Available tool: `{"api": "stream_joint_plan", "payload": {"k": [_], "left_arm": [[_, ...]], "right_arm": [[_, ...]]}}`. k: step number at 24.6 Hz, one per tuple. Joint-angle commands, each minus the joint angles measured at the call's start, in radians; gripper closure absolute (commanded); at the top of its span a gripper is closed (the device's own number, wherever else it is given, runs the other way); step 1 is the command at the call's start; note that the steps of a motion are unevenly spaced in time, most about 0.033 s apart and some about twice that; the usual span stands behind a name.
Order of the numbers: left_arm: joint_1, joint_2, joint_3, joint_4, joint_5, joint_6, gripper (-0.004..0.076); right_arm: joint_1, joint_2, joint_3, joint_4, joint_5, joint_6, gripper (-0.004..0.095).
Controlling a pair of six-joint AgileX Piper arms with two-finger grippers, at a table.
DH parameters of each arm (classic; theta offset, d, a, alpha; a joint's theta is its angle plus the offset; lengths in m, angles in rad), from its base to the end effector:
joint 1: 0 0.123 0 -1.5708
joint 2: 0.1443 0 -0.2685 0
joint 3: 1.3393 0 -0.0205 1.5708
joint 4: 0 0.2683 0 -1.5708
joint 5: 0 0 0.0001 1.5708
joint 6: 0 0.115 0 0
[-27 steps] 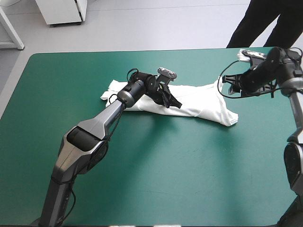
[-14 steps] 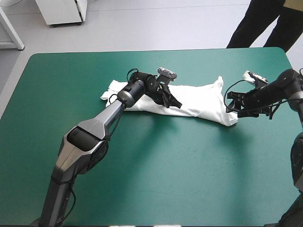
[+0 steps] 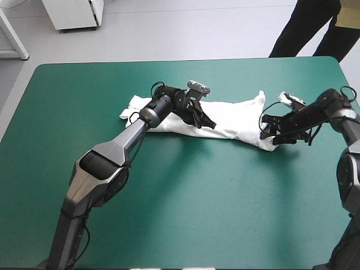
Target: Fold the cloth
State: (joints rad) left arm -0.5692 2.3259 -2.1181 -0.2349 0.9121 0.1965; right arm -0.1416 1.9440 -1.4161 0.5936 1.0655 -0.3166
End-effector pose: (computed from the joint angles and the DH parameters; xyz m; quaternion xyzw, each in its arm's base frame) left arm 0.4419 -0.3079 0.1818 0.3164 0.9047 -0.1554 0.2393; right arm 0.4029 -0.0005 0.1612 0.0492 0.9638 0.2465 0.0892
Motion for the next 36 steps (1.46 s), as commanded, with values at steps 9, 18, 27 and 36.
{"api": "stream_joint_plan", "payload": {"k": [9, 18, 27, 36], "left_arm": [[0.001, -0.05, -0.017, -0.015, 0.007, 0.002, 0.0746], [0.001, -0.05, -0.017, -0.015, 0.005, 0.002, 0.0746], [0.001, -0.05, -0.017, -0.015, 0.007, 0.002, 0.0746], [0.001, -0.051, -0.05, -0.015, 0.014, 0.002, 0.0746]], "right_arm": [[0.179, 0.035, -0.011, -0.186, -0.092, 0.161, 0.0928], [0.181, -0.029, -0.034, -0.193, -0.09, 0.143, 0.0925], [0.181, -0.156, -0.244, -0.163, -0.056, 0.139, 0.0925], [0.183, -0.19, -0.47, -0.008, 0.001, 0.101, 0.0924]]}}
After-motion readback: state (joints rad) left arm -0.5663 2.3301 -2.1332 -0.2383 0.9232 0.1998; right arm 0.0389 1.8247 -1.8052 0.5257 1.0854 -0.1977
